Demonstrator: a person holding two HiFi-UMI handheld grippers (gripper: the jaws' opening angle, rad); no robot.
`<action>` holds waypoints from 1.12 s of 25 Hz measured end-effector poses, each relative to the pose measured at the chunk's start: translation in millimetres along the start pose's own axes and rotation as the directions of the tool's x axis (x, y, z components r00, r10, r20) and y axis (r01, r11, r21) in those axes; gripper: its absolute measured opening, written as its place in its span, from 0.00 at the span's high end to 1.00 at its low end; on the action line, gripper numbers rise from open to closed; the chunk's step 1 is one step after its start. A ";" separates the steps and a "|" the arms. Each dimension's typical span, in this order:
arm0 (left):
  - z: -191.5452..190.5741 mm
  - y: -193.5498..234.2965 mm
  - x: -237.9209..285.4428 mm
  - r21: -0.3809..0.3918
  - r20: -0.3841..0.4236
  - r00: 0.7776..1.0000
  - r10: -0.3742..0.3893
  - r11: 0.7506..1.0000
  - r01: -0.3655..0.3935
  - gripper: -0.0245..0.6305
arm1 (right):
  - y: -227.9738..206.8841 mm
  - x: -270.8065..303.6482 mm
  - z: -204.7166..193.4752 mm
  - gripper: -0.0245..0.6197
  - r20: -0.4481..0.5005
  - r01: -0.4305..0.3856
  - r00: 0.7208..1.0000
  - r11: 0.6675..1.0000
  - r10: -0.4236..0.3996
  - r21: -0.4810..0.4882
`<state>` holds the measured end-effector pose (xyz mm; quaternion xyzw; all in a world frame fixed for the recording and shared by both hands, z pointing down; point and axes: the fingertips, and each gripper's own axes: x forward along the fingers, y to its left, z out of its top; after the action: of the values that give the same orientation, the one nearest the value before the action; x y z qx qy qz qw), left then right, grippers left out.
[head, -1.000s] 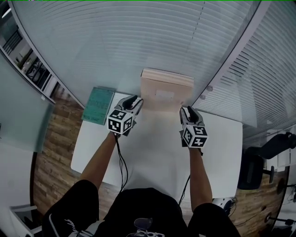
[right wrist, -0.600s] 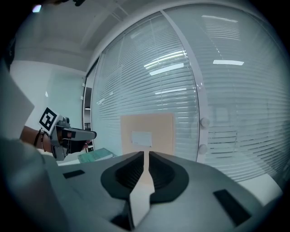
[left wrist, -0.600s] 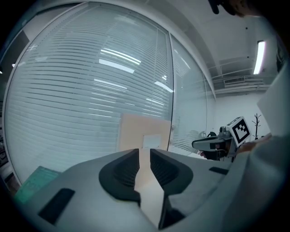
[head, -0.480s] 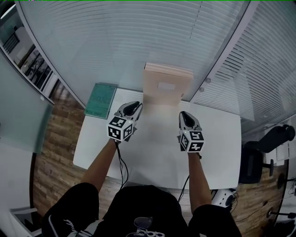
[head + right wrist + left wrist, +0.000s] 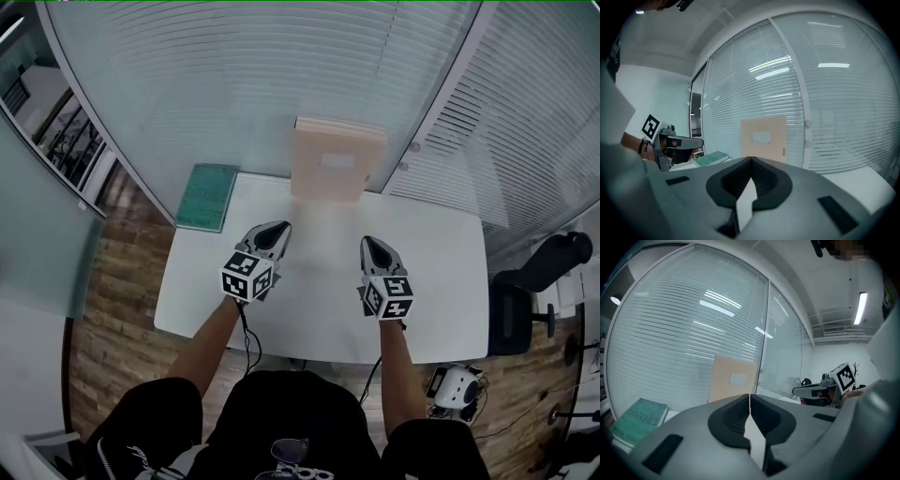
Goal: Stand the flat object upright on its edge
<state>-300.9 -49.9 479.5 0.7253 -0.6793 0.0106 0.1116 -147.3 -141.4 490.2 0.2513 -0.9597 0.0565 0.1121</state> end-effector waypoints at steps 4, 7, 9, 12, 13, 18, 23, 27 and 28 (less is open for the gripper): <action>-6.6 -16.9 -16.0 -0.006 0.004 1.000 -0.010 1.000 0.010 0.93 | 11.6 -20.5 -8.1 0.93 0.002 -0.022 1.000 1.000 0.022 0.017; -12.7 -30.2 -20.5 -0.012 0.001 1.000 -0.008 1.000 0.008 0.93 | 11.2 -32.3 -14.1 0.93 -0.001 -0.046 0.999 0.999 0.046 0.019; -18.6 -39.7 -19.0 -0.013 -0.005 1.000 -0.004 1.000 0.004 0.93 | 7.4 -38.1 -18.3 0.93 -0.003 -0.065 0.998 0.998 0.065 0.019; -22.9 -55.5 -16.2 -0.014 -0.009 1.000 0.020 1.000 -0.020 0.93 | 0.0 -47.9 -19.5 0.93 0.000 -0.097 0.995 0.995 0.097 0.017; -23.0 -61.9 -15.5 -0.016 -0.007 0.999 0.031 0.999 -0.031 0.93 | -2.7 -52.4 -19.1 0.93 0.000 -0.107 0.994 0.994 0.107 0.014; -21.5 -93.5 -11.6 -0.033 0.014 0.997 0.077 0.997 -0.076 0.93 | -17.2 -73.9 -19.7 0.93 -0.002 -0.155 0.988 0.988 0.155 -0.004; -25.4 -116.2 -12.0 -0.032 0.025 0.994 0.108 0.994 -0.107 0.93 | -28.3 -90.5 -29.5 0.93 -0.011 -0.189 0.982 0.982 0.189 -0.013; -30.0 -129.1 -8.7 -0.024 0.020 0.992 0.126 0.992 -0.125 0.93 | -38.7 -99.0 -35.5 0.93 -0.017 -0.201 0.979 0.979 0.201 -0.016; -31.0 -131.4 -8.0 -0.023 0.018 0.991 0.129 0.991 -0.128 0.93 | -41.2 -100.3 -36.3 0.93 -0.018 -0.203 0.979 0.979 0.203 -0.016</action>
<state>-167.5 -29.7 489.0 0.6788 -0.7257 0.0033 0.1118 -35.0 -124.0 503.0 0.1506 -0.9799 0.0611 0.1159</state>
